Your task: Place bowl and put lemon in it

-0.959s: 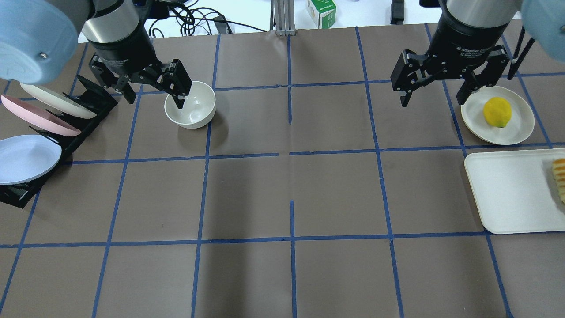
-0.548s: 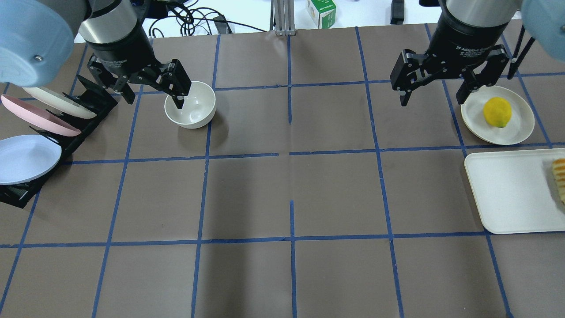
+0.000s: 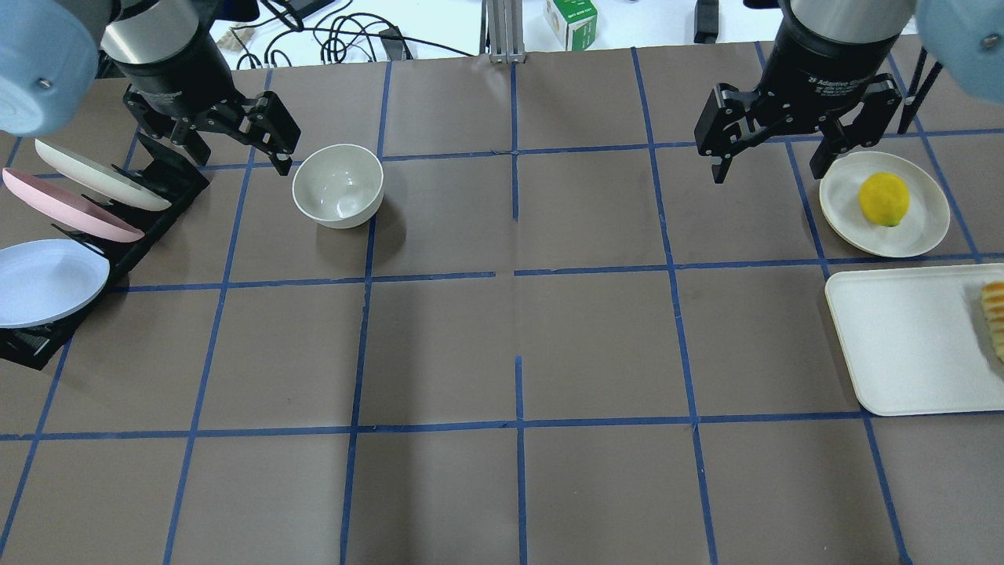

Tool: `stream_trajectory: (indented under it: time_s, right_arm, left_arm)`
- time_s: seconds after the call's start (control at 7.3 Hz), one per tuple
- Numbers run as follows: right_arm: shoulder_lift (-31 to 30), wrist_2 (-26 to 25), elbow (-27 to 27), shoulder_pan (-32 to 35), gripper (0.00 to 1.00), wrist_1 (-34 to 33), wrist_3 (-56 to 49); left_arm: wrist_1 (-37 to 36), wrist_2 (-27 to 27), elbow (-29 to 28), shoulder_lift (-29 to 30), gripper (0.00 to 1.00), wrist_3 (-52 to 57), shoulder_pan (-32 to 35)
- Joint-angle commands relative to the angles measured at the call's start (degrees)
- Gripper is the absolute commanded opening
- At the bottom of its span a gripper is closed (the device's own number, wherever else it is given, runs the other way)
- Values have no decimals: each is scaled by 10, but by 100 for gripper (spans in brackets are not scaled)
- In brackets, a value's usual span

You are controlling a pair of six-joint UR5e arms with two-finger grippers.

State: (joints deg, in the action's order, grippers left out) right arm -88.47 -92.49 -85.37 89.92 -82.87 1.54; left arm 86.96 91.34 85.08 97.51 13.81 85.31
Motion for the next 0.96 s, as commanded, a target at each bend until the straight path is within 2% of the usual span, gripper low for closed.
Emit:
stream_trajectory:
  time_s: [0.0,0.27,0.55,0.68,0.82]
  right_arm:
    - [36,-4,2,-22,100,-32,-4]
    - [69,4,-3,-114,100,-102,-38]
    - [117,-3,-3,-167,100,-163,-162]
    - [148,-1,-2,-202,100,-194,-180]
    - [181,-1,1,-234,100,-214,-221]
  left_arm:
    - [-88,-33,-5,98,100,12,-29]
    - [-186,-34,-7,193,100,13,-32]
    - [-228,-35,-1,245,100,34,-71]
    - [-263,-42,2,268,100,36,-72]
    - [-293,-69,3,290,100,32,-72]
